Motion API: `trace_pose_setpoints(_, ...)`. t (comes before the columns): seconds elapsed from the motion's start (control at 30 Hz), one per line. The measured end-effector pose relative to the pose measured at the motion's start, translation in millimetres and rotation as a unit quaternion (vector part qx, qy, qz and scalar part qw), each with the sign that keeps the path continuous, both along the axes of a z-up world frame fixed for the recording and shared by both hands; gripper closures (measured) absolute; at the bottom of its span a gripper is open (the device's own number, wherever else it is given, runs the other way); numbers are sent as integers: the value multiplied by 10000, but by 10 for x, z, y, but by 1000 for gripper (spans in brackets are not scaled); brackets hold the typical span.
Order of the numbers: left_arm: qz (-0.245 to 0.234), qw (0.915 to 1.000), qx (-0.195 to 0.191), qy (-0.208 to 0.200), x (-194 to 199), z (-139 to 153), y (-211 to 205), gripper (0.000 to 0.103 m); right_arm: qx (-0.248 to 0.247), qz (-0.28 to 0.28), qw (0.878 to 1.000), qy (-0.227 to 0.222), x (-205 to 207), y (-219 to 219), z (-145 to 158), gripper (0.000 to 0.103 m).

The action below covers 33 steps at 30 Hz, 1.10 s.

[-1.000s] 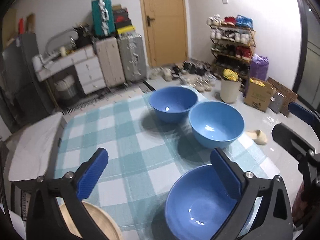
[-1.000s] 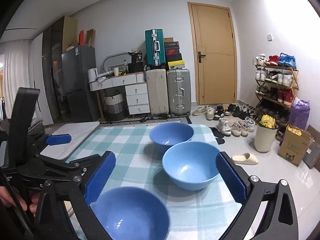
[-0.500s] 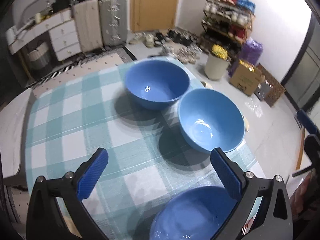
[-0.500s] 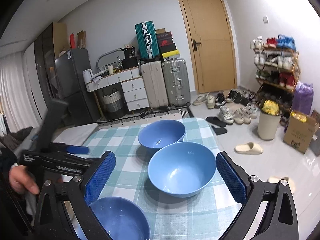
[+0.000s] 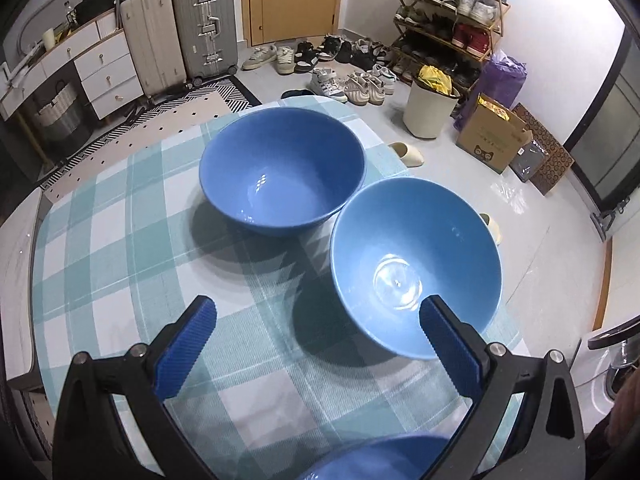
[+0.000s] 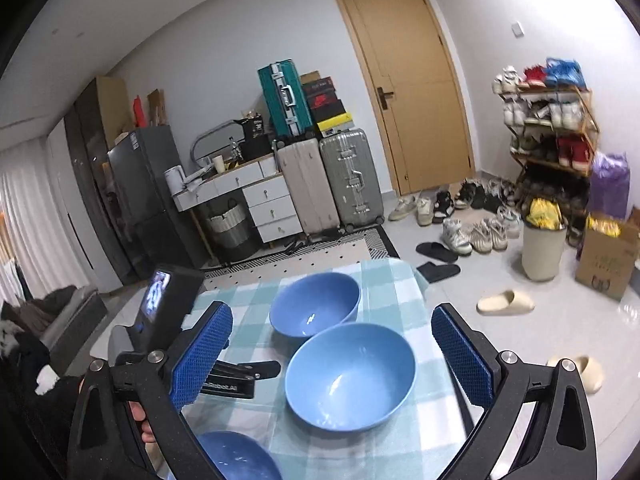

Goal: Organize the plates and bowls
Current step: 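Move both grippers to the light blue bowl and close them on opposite rims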

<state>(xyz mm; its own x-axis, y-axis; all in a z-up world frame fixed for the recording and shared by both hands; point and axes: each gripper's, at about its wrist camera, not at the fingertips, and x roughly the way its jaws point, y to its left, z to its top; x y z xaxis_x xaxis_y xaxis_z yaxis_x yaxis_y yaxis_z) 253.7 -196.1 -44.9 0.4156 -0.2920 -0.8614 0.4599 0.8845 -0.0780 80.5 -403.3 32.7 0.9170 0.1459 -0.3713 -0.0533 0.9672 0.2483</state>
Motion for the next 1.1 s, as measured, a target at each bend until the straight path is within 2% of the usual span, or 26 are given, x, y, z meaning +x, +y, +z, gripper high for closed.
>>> trace_pose_setpoints(0.2, 51, 9998, 33, 169, 139, -111, -68, 1, 66, -60, 9997, 236, 262, -152, -43, 1)
trace_pose_setpoints(0.27, 18, 9997, 50, 236, 176, -165, -105, 1, 175, -129, 9980, 592, 466, -252, -192, 1)
trace_pose_setpoints(0.4, -57, 9991, 225, 345, 237, -301, -190, 1, 260, -284, 9942, 1006, 743, -401, -477, 1)
trace_pose_setpoints(0.57, -110, 9979, 327, 547, 354, -460, -277, 1, 64, -354, 9858, 1640, 1030, -458, -903, 1)
trace_pose_setpoints(0.63, -114, 9973, 382, 610, 391, -517, -298, 5, 3, -348, 9832, 1792, 1085, -456, -1020, 1)
trace_pose_setpoints(0.77, -194, 9963, 445, 708, 409, -597, -326, 19, -46, -325, 9799, 1968, 1178, -483, -1223, 1)
trace_pose_setpoints(0.83, -173, 9960, 372, 794, 428, -623, -318, 36, -73, -306, 9788, 2026, 1209, -473, -1290, 1)
trace_pose_setpoints(0.87, -185, 9955, 345, 858, 439, -642, -316, 40, -93, -294, 9783, 2051, 1223, -465, -1325, 1)
trace_pose_setpoints(0.93, -249, 9942, 308, 1000, 452, -684, -315, 57, -104, -258, 9767, 2128, 1263, -454, -1392, 1)
trace_pose_setpoints(0.97, -271, 9936, 300, 1052, 457, -700, -316, 62, -94, -230, 9762, 2155, 1276, -444, -1414, 1)
trace_pose_setpoints(1.03, -341, 9931, 128, 1116, 450, -705, -306, 81, -120, -175, 9747, 2225, 1308, -412, -1464, 1)
trace_pose_setpoints(1.1, -385, 9928, 158, 1120, 435, -717, -317, 87, -146, -144, 9733, 2286, 1320, -389, -1499, 2)
